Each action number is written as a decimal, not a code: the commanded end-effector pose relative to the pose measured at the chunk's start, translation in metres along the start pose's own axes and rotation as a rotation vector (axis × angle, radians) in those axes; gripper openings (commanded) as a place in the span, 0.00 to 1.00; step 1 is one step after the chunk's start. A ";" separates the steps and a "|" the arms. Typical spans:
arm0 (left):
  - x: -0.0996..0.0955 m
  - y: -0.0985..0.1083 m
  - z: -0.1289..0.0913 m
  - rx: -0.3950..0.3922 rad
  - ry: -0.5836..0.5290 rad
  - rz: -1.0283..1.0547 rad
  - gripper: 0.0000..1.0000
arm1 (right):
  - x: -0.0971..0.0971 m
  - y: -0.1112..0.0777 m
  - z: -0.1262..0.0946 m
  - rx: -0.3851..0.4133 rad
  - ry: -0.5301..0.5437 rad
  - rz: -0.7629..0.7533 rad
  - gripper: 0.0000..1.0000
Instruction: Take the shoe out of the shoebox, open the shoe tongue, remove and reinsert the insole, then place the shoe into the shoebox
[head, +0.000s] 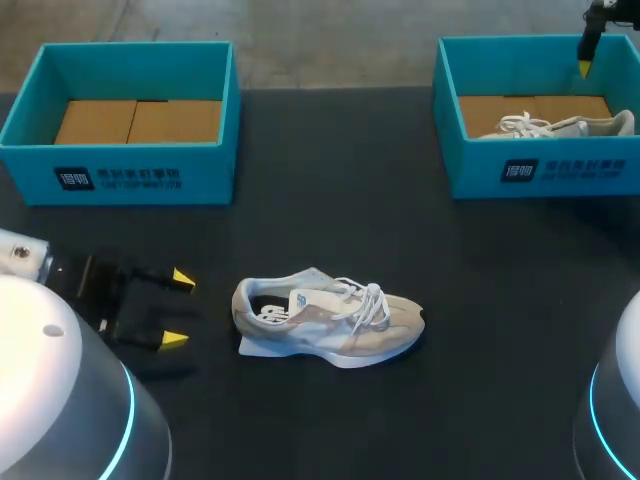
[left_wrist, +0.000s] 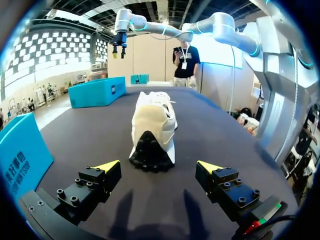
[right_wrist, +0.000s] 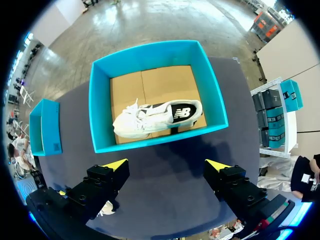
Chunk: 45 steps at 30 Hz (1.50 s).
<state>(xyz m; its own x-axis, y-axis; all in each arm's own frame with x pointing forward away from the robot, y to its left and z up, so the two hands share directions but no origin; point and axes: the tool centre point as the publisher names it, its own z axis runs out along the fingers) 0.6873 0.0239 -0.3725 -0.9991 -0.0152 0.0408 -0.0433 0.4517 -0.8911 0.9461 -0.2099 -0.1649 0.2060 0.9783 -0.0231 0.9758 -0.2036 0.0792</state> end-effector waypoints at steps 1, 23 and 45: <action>-0.008 0.013 -0.009 0.043 0.039 -0.013 1.00 | 0.000 -0.001 0.000 -0.002 -0.001 0.001 1.00; -0.022 0.036 -0.039 0.097 0.063 -0.006 1.00 | 0.000 -0.001 0.000 -0.002 -0.001 0.001 1.00; -0.022 0.035 -0.039 0.102 0.063 -0.007 1.00 | 0.000 -0.001 0.000 -0.002 -0.001 0.001 1.00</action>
<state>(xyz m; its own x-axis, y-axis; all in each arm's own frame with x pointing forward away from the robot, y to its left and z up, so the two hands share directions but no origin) 0.7079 0.0755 -0.3868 -0.9965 0.0403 0.0738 -0.0546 0.3578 -0.9322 0.9462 -0.2099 -0.1649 0.2060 0.9783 -0.0231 0.9758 -0.2036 0.0792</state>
